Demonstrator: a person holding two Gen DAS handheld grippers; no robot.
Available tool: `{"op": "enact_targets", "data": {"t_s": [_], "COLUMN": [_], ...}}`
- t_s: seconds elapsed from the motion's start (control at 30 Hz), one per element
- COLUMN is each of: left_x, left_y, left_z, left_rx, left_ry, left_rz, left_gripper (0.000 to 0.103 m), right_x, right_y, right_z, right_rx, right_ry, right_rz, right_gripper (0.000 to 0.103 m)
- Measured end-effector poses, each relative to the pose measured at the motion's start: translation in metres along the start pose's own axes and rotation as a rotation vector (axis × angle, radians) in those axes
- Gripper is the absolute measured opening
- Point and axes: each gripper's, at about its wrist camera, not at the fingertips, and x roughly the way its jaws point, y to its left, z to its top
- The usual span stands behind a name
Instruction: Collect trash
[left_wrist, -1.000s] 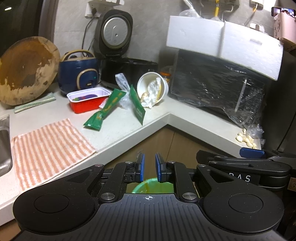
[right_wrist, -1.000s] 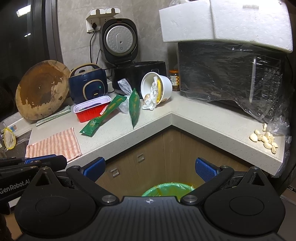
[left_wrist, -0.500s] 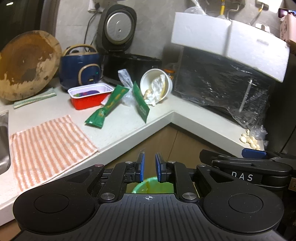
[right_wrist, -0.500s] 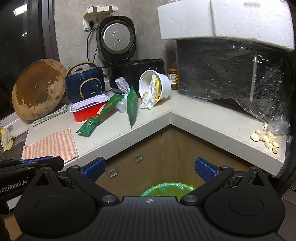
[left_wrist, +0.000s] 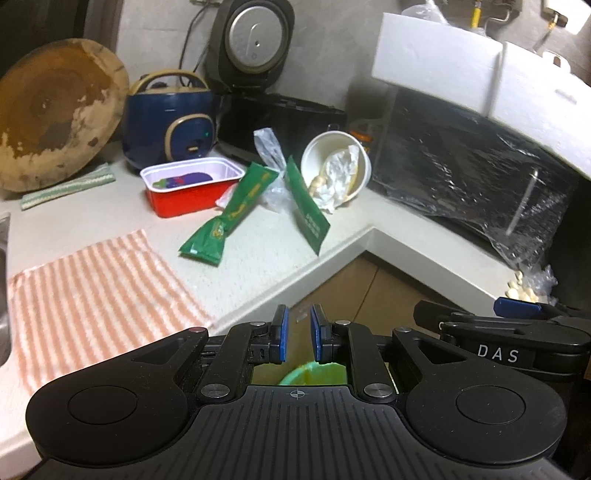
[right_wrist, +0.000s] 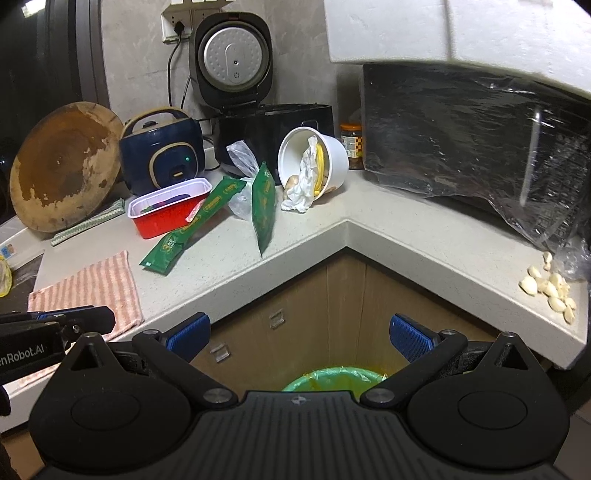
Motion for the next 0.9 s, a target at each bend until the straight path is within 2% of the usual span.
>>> {"op": "enact_targets", "data": {"t_s": [0.1, 0.27, 0.33, 0.43, 0.47, 0.57, 0.63, 0.7, 0.77, 0.9], "left_x": [0.02, 0.061, 0.077, 0.106, 0.117, 0.141, 0.154, 0.163, 0.17, 0.178], "left_y": [0.018, 0.067, 0.085, 0.1, 0.104, 0.114, 0.118, 0.119, 0.117, 0.116], "left_z": [0.015, 0.044, 0.052, 0.063, 0.064, 0.067, 0.069, 0.071, 0.071, 0.075], "left_rx": [-0.042, -0.197, -0.262, -0.273, -0.271, -0.282, -0.299, -0.304, -0.291, -0.326], "left_ry": [-0.003, 0.004, 0.002, 0.042, 0.057, 0.094, 0.116, 0.113, 0.087, 0.034], "left_rz": [-0.046, -0.201, -0.191, -0.087, -0.075, -0.134, -0.186, -0.198, -0.157, -0.108], "left_gripper": [0.016, 0.017, 0.017, 0.017, 0.017, 0.017, 0.017, 0.017, 0.017, 0.017], "right_x": [0.018, 0.057, 0.07, 0.084, 0.09, 0.107, 0.115, 0.118, 0.124, 0.153], "right_y": [0.009, 0.033, 0.046, 0.061, 0.066, 0.069, 0.065, 0.057, 0.046, 0.024], "right_z": [0.016, 0.05, 0.062, 0.073, 0.075, 0.081, 0.085, 0.091, 0.1, 0.108], "right_rx": [-0.035, -0.09, -0.118, -0.177, -0.199, -0.223, -0.218, -0.196, -0.134, -0.041], "right_ry": [-0.001, 0.004, 0.001, -0.018, -0.023, 0.004, 0.02, 0.005, -0.014, 0.095], "right_rz": [-0.01, -0.025, -0.037, -0.075, -0.098, -0.161, -0.173, -0.153, -0.112, 0.064], "right_gripper": [0.103, 0.103, 0.103, 0.103, 0.103, 0.103, 0.103, 0.103, 0.103, 0.103]}}
